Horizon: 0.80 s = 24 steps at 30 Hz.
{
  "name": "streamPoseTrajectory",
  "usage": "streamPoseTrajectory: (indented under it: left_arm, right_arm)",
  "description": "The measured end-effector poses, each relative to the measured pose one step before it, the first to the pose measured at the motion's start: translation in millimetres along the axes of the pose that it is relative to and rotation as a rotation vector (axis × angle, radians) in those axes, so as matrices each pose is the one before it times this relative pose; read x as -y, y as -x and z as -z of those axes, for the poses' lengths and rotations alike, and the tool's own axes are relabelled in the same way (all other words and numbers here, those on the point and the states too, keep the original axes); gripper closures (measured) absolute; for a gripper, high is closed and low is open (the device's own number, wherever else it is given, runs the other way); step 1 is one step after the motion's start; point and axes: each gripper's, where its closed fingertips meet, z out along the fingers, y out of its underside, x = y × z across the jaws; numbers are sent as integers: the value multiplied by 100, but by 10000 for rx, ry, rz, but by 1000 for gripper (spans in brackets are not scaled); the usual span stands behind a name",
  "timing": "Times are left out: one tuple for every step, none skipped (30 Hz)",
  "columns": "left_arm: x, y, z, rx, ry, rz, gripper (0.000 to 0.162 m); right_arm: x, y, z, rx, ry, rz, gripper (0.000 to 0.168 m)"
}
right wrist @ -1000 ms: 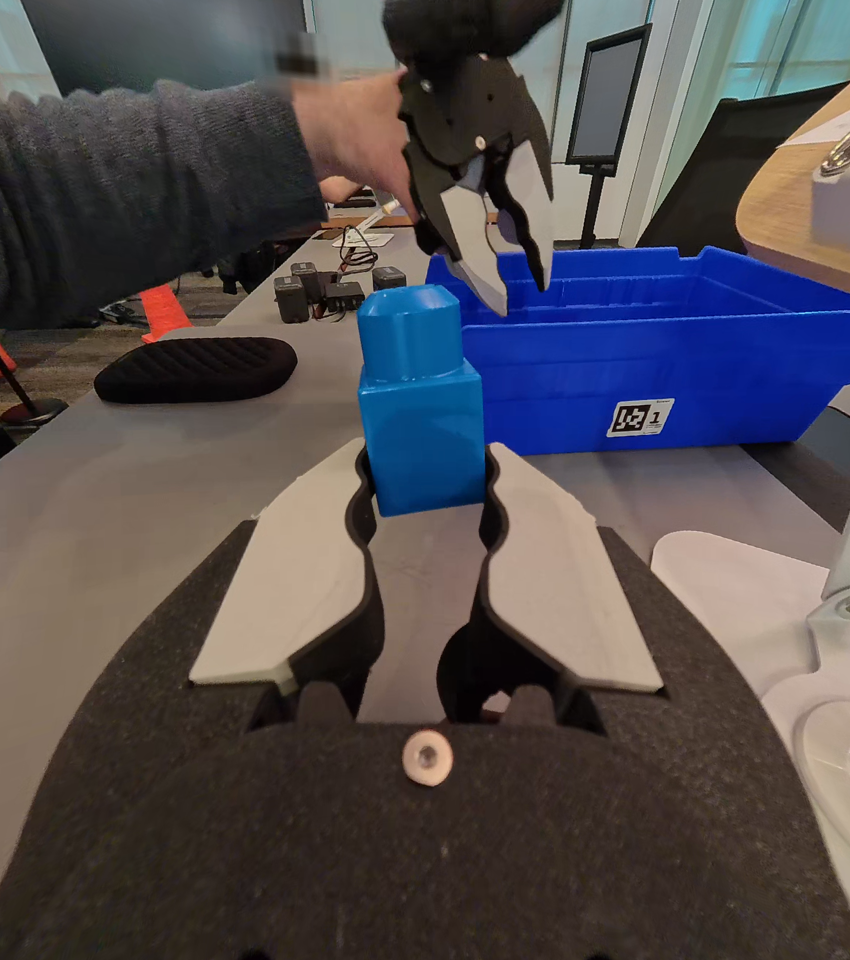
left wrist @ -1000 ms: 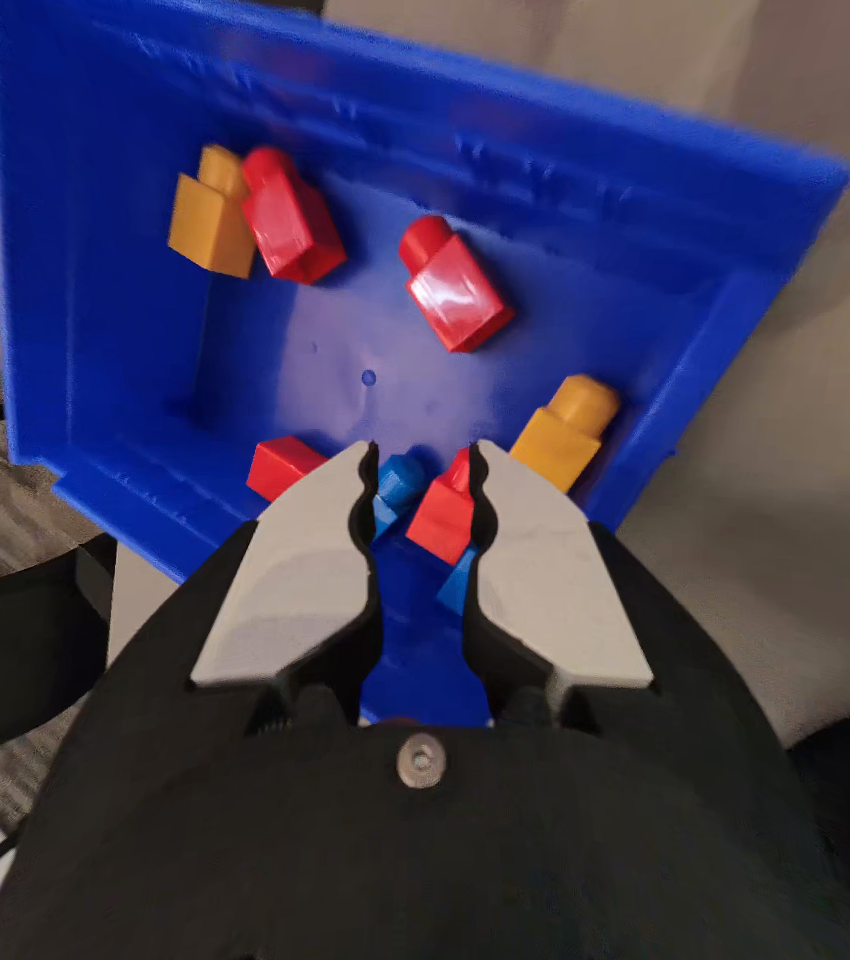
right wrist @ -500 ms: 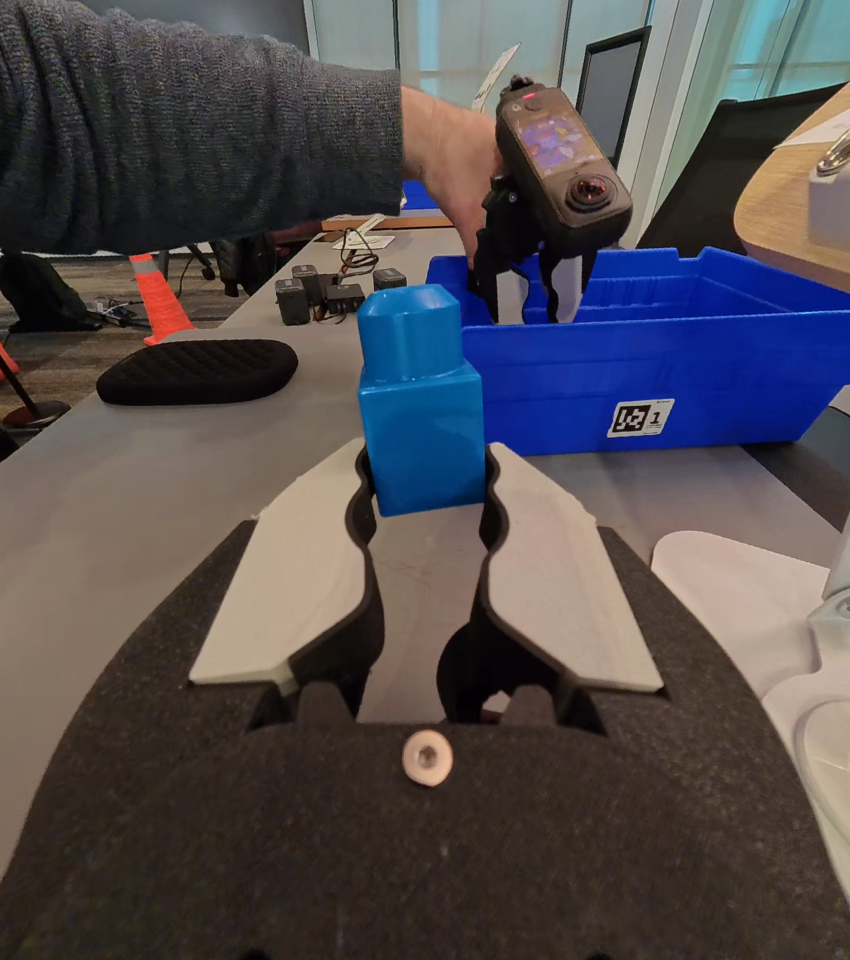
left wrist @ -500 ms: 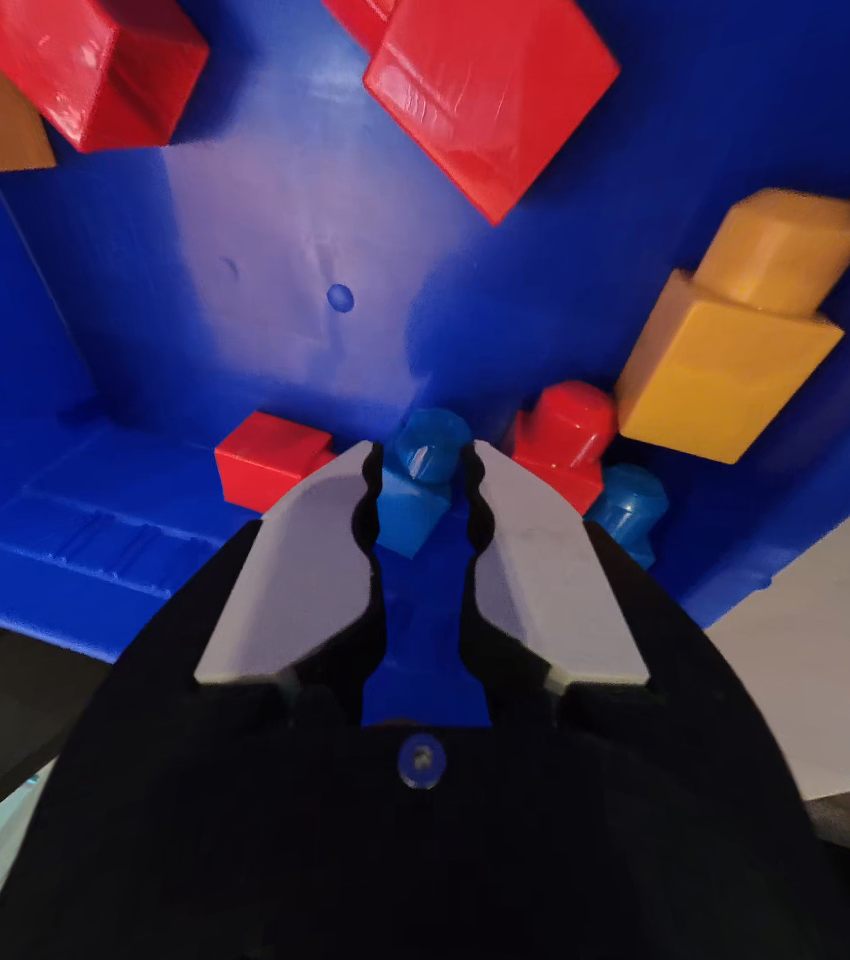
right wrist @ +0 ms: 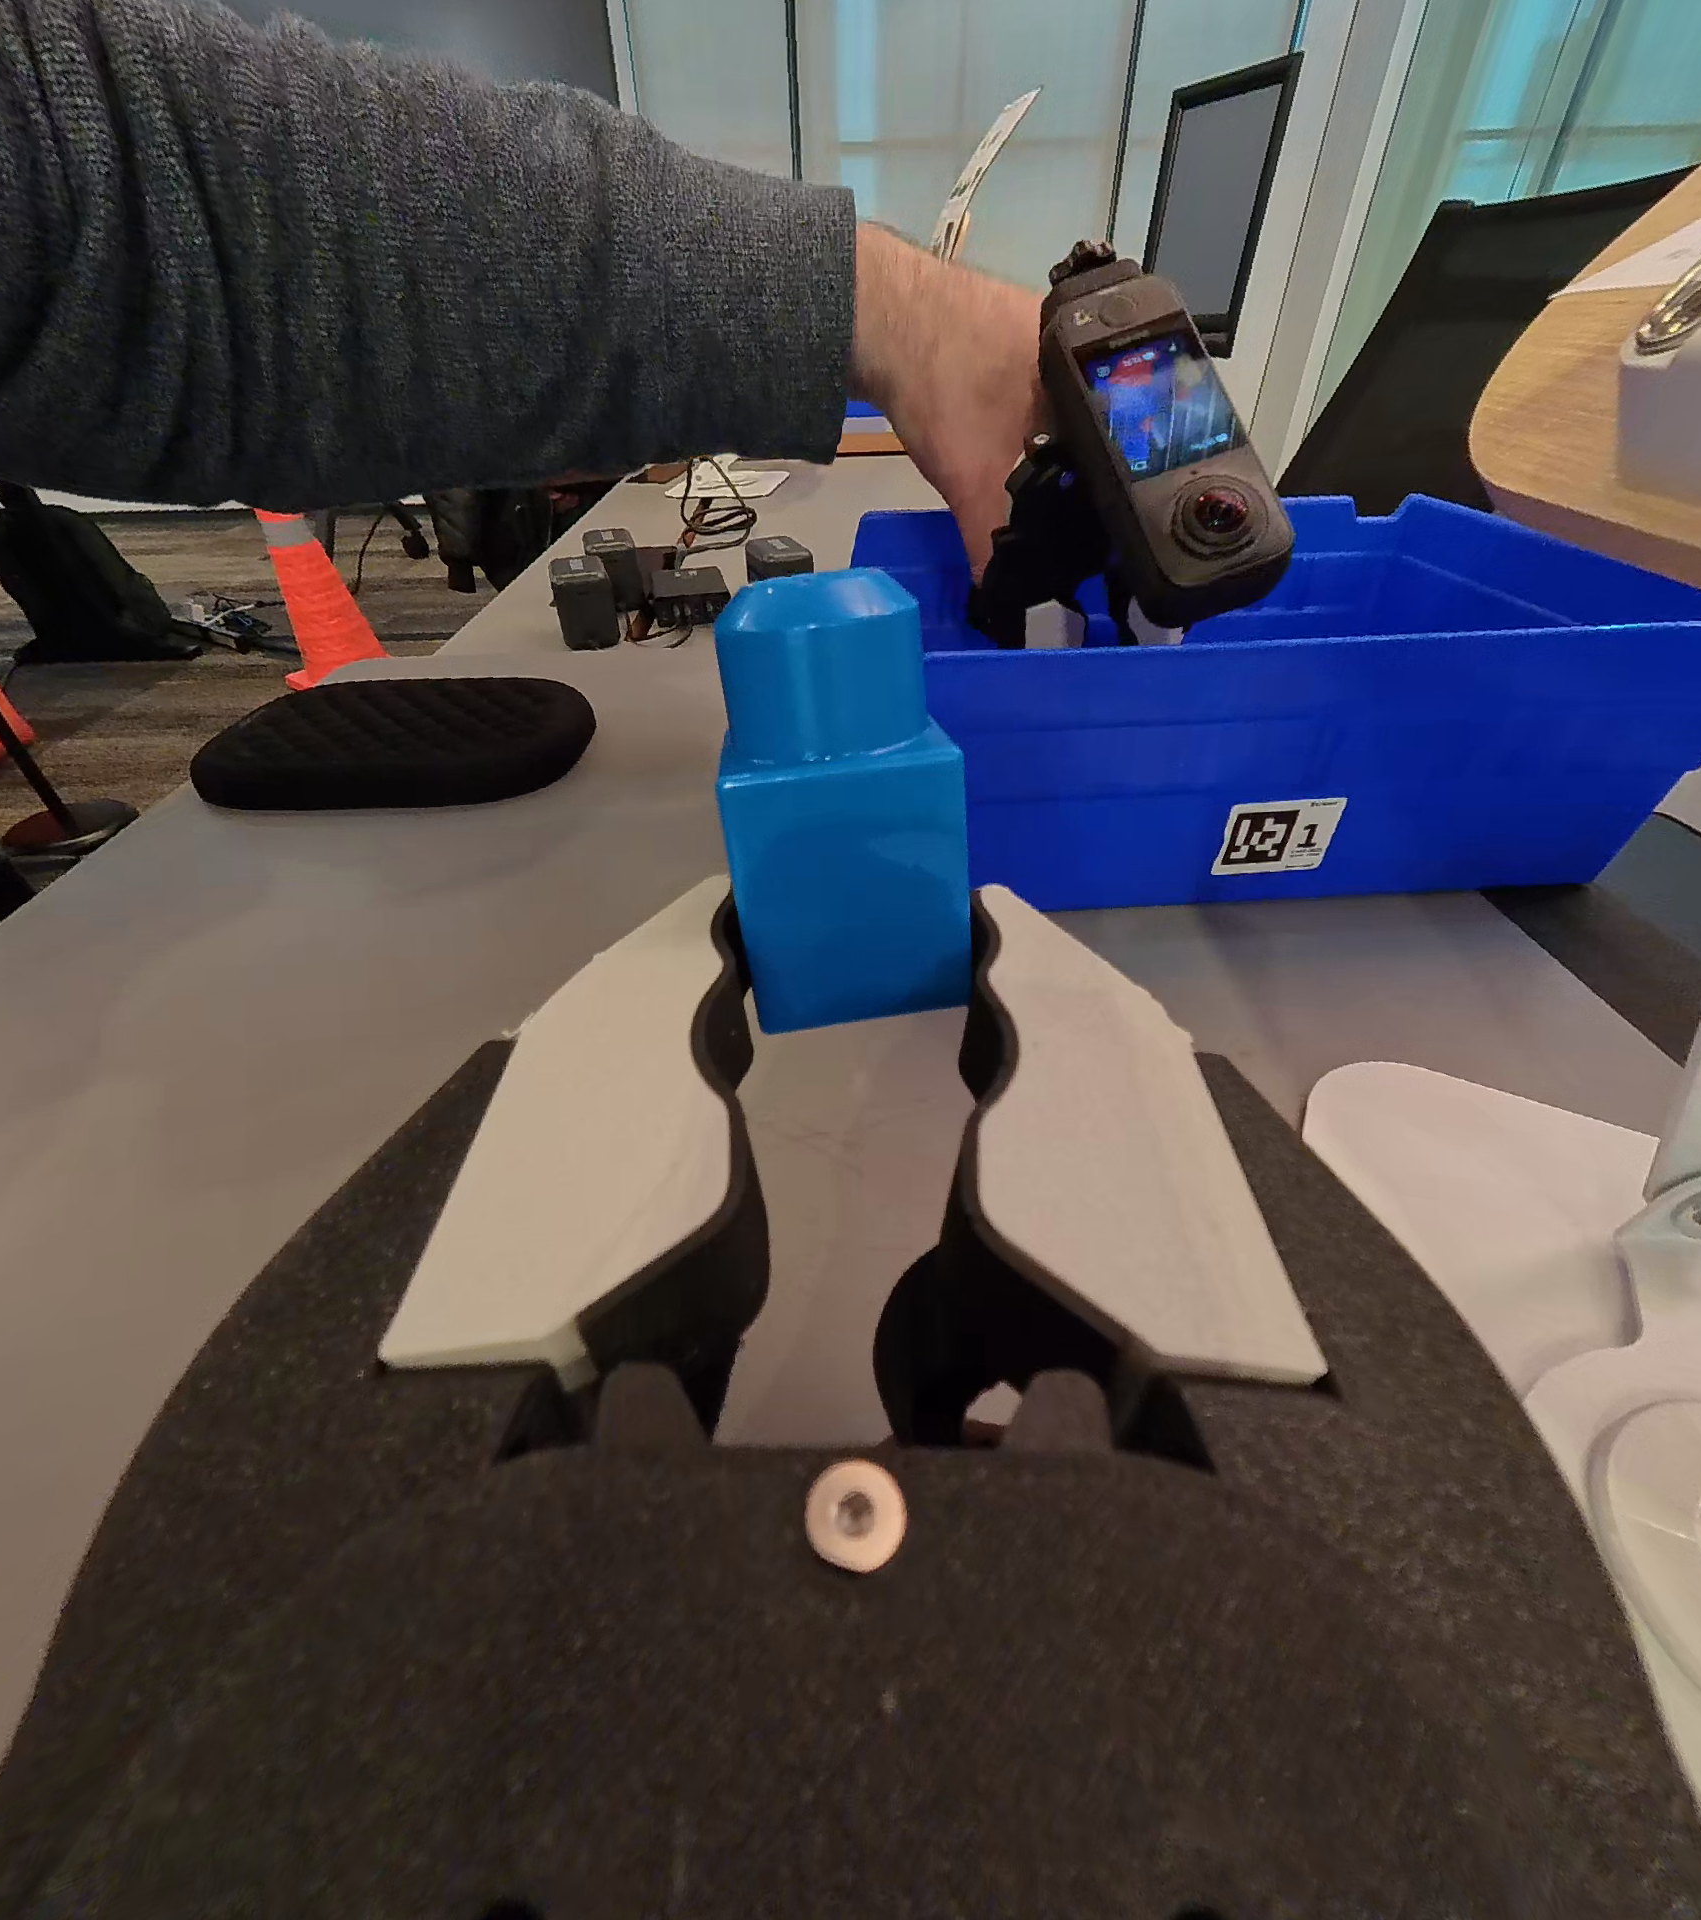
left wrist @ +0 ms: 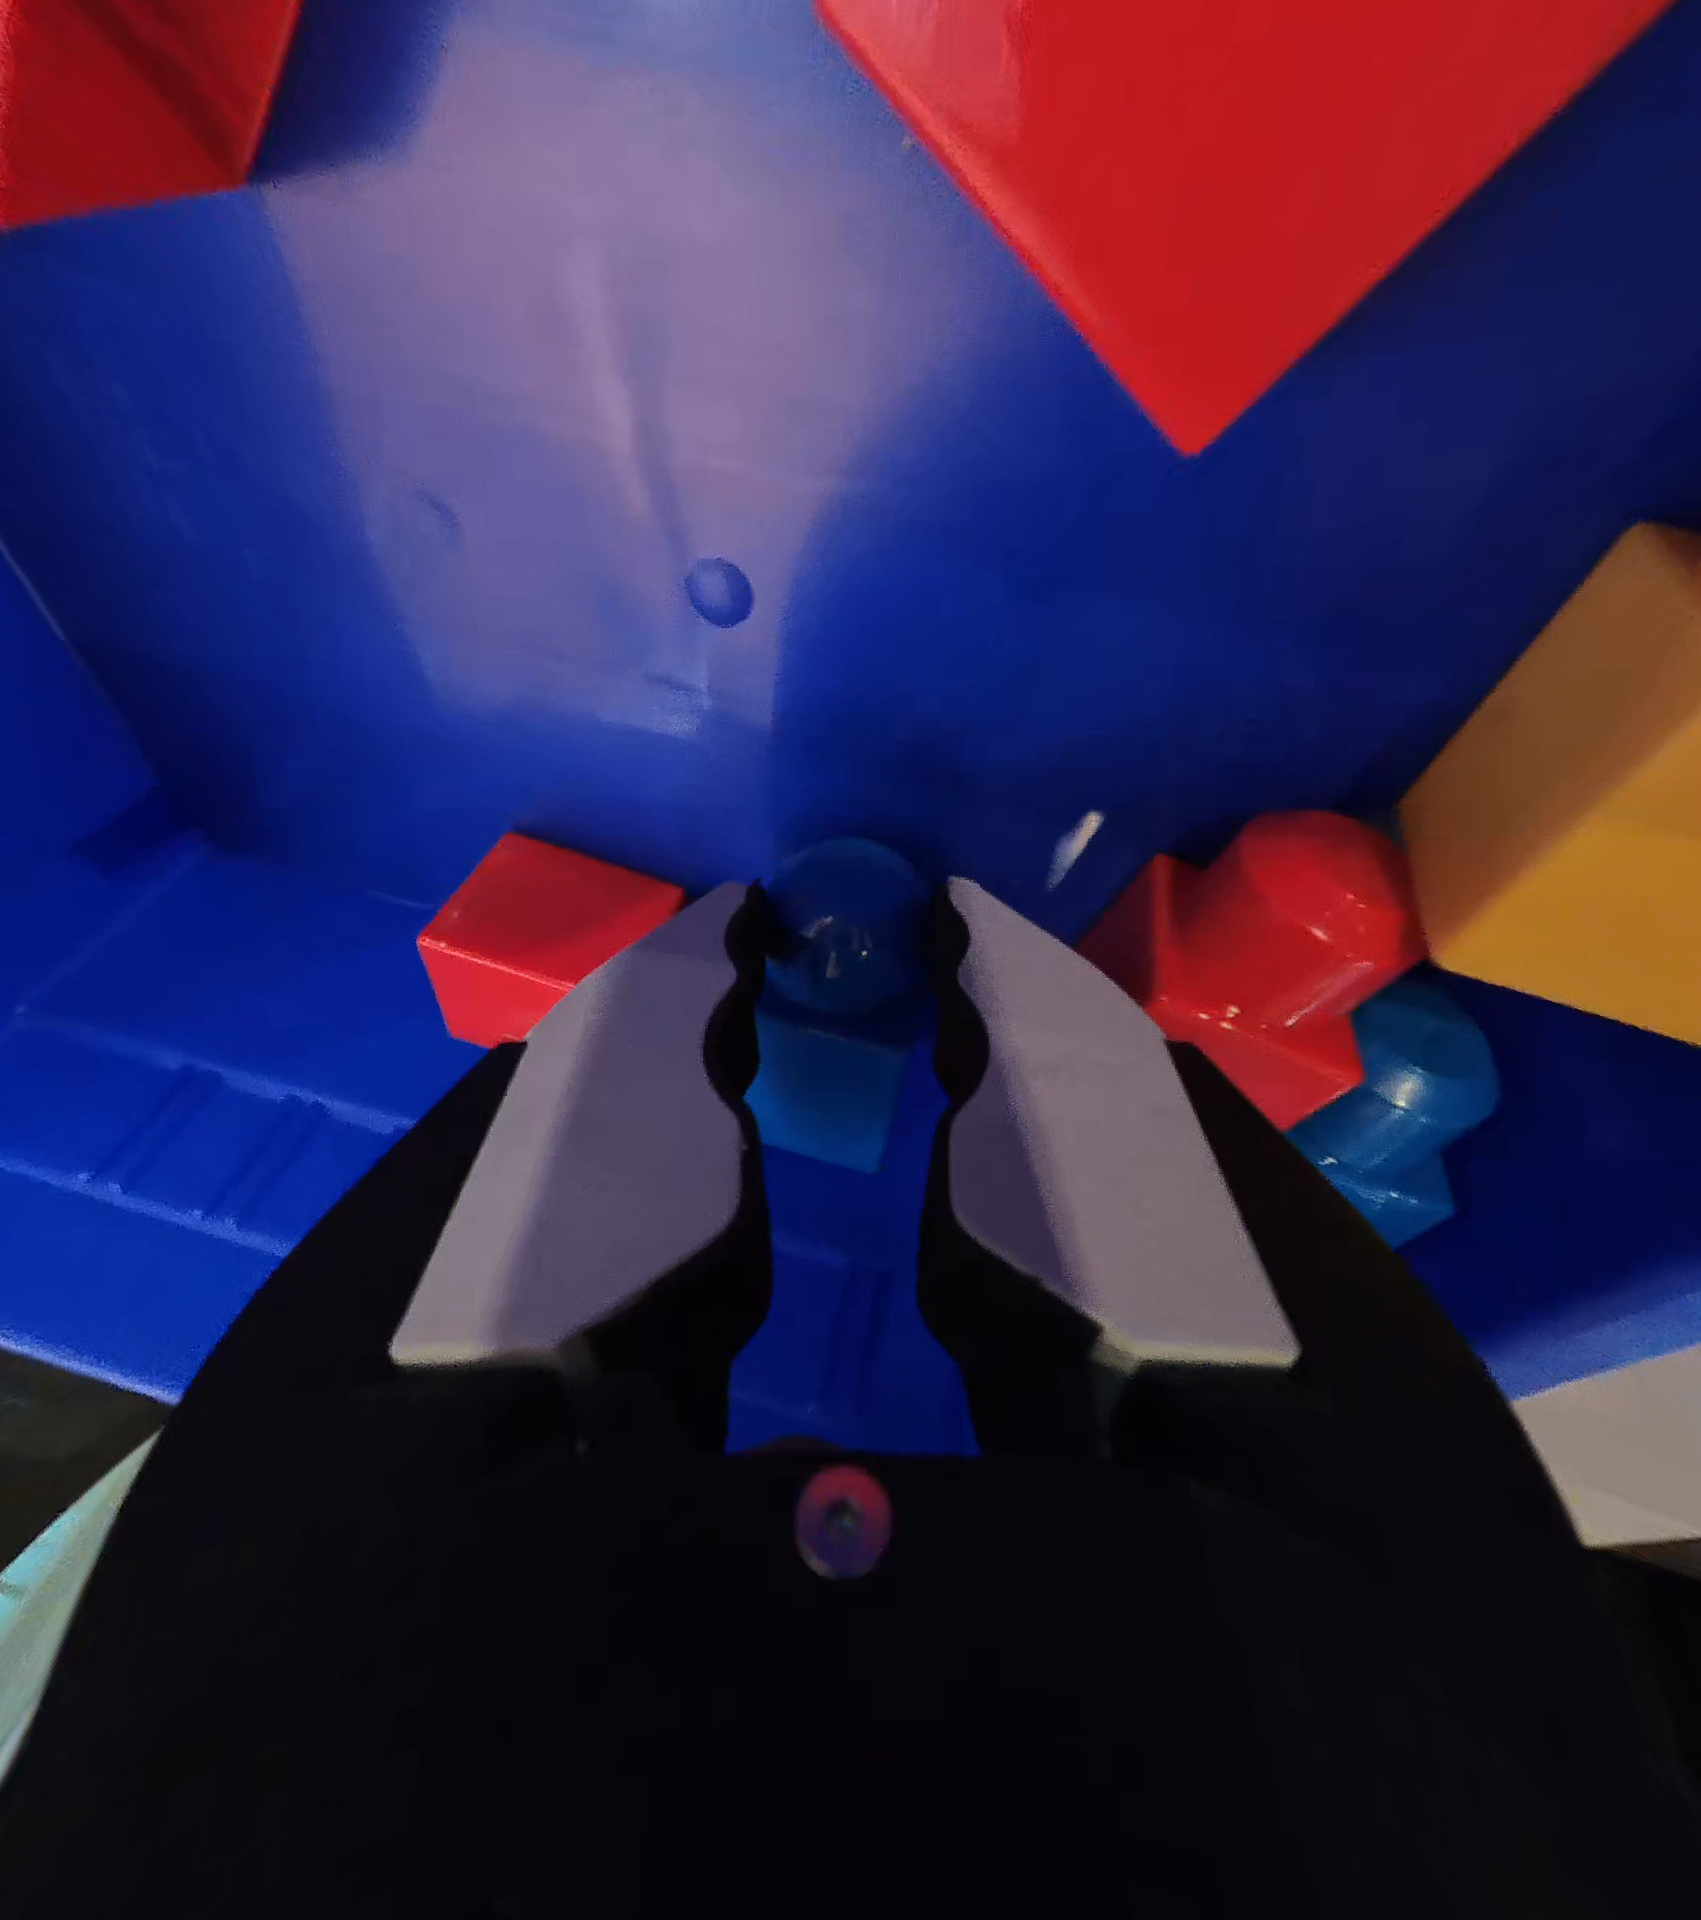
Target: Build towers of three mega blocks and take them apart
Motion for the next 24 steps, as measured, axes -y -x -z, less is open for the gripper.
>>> streamPoseTrajectory:
  left_arm:
    - [27, 97, 54, 13, -130, 219, 132]
    - [-55, 299, 112, 140, -104, 290, 132]
    - [18, 284, 253, 143, -194, 253, 132]
    - [321, 64, 420, -11, -429, 307, 132]
    - [494, 195, 576, 47, -528, 394, 132]
    - [504, 286, 669, 105, -516, 400, 132]
    - [627, 140, 776, 17, -570, 417, 133]
    - [902, 159, 899, 33, -739, 479, 133]
    - [1035, 68, 938, -7, -757, 478, 133]
    - [1015, -162, 890, -101, -706, 363, 133]
    - [969, -116, 787, -7, -678, 259, 133]
    - [904, -121, 642, -54, -669, 323, 133]
    - [763, -269, 458, -195, -620, 404, 133]
    - [679, -372, 255, -254, -603, 426, 133]
    - [482, -252, -42, -134, -470, 404, 133]
    - [282, -281, -325, -121, -347, 343, 133]
    - [63, -286, -565, -89, -217, 232, 133]
    - [-196, 160, -665, 224, -31, 184, 133]
    - [-376, 470, -665, 363, 90, 272, 133]
    - [-118, 229, -601, 161, -106, 274, 133]
    - [-65, 352, -537, 206, -140, 287, 133]
    - [-376, 668, -509, 391, 131, 255, 133]
    - [-532, 517, -550, 305, 301, 162, 133]
    - [-370, 112, -555, 31, 225, 165, 132]
  right_arm:
    - [-6, -2, 3, -1, 5, 0, 131]
    - [2, 2, -1, -1, -2, -4, 131]
    - [-1, -7, -2, -1, 1, -6, 131]
    - [-13, -7, -4, -1, 11, -2, 131]
    - [-8, 8, -12, -2, 7, 7, 131]
    - [-5, -2, -6, -3, 5, 0, 131]
    - [-8, -10, 0, 2, 7, -10, 131]
    - [-7, -7, -10, 1, 6, -13, 131]
    - [-13, -9, -6, 1, 11, -9, 131]
    - [-34, 4, -24, -3, 22, 2, 131]
    - [-33, 8, -25, -5, 29, 10, 131]
    - [-24, 18, -17, -6, 21, 19, 131]
    - [-11, 23, -13, -7, 9, 19, 131]
    - [-9, 15, -9, -2, 8, 10, 131]
    - [-11, 5, -12, 1, 10, 2, 131]
    - [-8, 6, -2, -3, 7, 3, 131]
    - [-5, 9, -4, 1, 5, 7, 131]
    - [-6, 9, -4, 1, 5, 7, 131]
    - [-3, 11, 6, -3, 1, 6, 131]
    - [1, 4, 2, -2, -1, 4, 131]
    - [4, -2, -2, -1, -3, 1, 131]
    - [4, -1, 7, 0, -4, -2, 131]
    - [-1, 5, 0, 2, 0, -3, 131]
    - [-3, 2, -8, -1, 3, -1, 131]
